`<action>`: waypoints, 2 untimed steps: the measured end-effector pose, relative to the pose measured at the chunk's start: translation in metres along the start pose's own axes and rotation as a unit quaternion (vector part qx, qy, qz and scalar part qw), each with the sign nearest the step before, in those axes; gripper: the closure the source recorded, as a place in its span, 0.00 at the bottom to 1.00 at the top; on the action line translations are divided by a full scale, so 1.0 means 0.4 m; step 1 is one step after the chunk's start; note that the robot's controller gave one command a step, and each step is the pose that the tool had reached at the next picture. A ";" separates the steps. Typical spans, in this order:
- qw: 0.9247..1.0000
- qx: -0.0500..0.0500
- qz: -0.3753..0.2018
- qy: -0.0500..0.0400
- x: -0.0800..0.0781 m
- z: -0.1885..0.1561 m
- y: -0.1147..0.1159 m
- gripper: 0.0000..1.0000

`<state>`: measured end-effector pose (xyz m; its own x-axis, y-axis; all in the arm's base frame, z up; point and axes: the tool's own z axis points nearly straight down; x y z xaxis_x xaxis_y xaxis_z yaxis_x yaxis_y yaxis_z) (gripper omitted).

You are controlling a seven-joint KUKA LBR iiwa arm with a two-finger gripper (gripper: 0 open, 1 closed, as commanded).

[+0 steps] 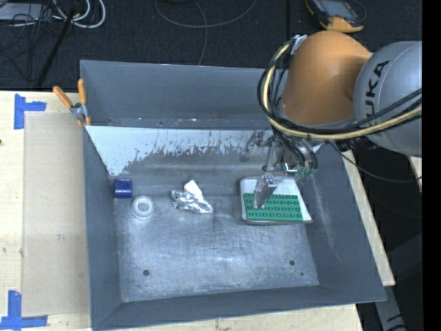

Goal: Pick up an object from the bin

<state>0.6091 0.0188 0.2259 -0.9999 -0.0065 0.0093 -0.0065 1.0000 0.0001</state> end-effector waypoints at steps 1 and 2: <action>1.000 0.001 -0.023 0.001 0.075 0.239 -0.183 0.00; 1.000 -0.002 0.015 -0.011 0.009 0.302 -0.267 0.00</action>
Offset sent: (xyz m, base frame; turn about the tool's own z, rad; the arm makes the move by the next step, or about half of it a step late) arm -0.0276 -0.0696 -0.0901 -0.0508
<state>0.6051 -0.0880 0.1050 -0.9996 0.0246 -0.0127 0.0245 0.9997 0.0046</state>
